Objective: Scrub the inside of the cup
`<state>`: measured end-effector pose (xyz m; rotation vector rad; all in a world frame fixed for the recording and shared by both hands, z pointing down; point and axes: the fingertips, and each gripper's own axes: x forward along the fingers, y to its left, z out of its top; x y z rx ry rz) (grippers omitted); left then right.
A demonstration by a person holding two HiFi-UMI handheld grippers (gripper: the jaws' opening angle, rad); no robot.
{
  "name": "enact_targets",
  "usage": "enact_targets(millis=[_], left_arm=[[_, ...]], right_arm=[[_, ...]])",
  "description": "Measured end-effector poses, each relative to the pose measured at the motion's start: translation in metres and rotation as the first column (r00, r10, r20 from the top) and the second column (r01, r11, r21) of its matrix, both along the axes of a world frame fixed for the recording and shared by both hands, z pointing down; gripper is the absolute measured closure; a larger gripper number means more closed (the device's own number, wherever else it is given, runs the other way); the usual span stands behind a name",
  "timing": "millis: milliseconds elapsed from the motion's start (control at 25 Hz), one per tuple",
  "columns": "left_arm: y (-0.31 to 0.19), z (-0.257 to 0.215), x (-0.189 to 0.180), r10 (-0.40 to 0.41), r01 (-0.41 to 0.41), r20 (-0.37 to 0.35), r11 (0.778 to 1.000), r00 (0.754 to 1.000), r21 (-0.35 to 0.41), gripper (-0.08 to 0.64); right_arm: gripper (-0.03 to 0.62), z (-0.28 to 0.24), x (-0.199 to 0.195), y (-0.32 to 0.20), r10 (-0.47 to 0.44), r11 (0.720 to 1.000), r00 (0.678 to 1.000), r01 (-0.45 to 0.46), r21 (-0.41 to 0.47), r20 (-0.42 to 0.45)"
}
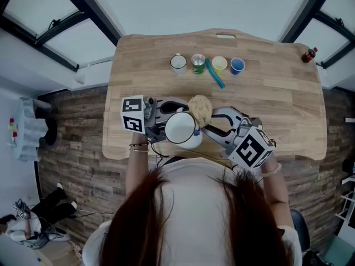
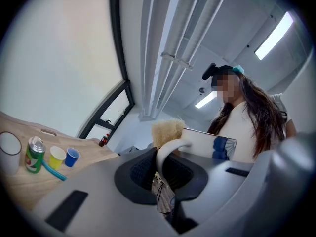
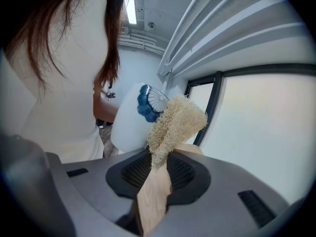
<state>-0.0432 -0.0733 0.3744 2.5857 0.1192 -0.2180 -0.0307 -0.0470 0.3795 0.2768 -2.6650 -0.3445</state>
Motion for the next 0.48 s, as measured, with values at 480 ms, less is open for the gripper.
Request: enact_targets(millis=[480], left_arm=[[-0.0076, 0.0034, -0.0051, -0.055, 0.055, 0.002, 0.998, 0.999, 0.005, 0.532]], right_arm=[[0.486, 0.002, 0.0013, -0.0035, 0.018, 1.0, 1.0, -0.018, 0.004, -0.01]])
